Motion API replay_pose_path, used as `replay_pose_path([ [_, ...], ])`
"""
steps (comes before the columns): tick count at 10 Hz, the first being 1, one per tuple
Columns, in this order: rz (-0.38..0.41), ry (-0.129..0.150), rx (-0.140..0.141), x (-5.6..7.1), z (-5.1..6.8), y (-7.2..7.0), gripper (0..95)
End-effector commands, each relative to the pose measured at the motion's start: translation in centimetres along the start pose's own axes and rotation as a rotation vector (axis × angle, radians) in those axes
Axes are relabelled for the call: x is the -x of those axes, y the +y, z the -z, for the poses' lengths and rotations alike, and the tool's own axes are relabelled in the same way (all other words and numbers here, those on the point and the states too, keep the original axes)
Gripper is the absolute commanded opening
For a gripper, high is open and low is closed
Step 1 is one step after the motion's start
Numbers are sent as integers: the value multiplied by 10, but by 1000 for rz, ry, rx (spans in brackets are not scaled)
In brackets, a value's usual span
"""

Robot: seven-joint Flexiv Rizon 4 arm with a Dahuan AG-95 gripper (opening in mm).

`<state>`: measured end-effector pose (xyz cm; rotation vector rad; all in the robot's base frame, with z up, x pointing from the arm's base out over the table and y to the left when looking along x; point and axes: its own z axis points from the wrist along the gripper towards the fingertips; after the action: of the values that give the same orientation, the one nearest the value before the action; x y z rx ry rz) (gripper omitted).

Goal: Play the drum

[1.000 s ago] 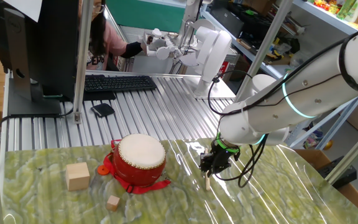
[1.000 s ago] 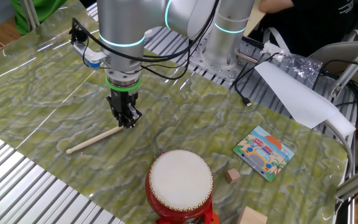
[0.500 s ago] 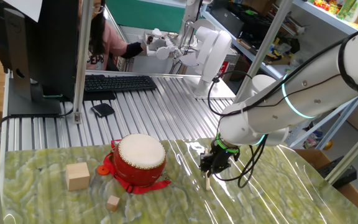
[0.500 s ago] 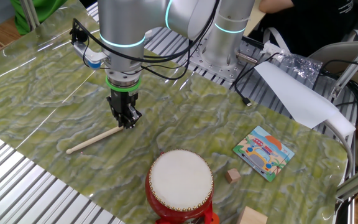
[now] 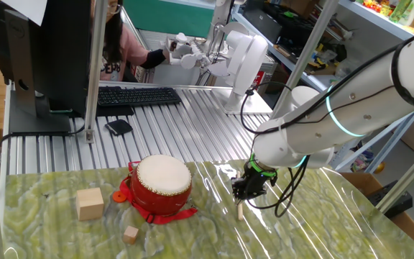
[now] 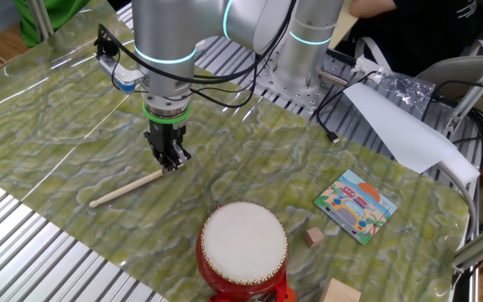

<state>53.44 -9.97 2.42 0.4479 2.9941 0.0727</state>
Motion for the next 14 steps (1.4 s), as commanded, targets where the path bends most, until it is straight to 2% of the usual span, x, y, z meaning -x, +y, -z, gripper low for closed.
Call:
replay_pose_path([
  [1, -23, 0, -1, 0, 0, 0, 0],
  [2, -24, -3, -13, 0, 0, 0, 0],
  [4, -11, 11, -22, 0, 0, 0, 0],
  [7, -4, 10, -36, 0, 0, 0, 0],
  [9, -18, 2, -58, 0, 0, 0, 0],
  [10, -55, 6, -58, 0, 0, 0, 0],
  [12, -48, 30, -57, 0, 0, 0, 0],
  [13, -45, 33, -49, 0, 0, 0, 0],
  [14, -55, 31, -51, 0, 0, 0, 0],
])
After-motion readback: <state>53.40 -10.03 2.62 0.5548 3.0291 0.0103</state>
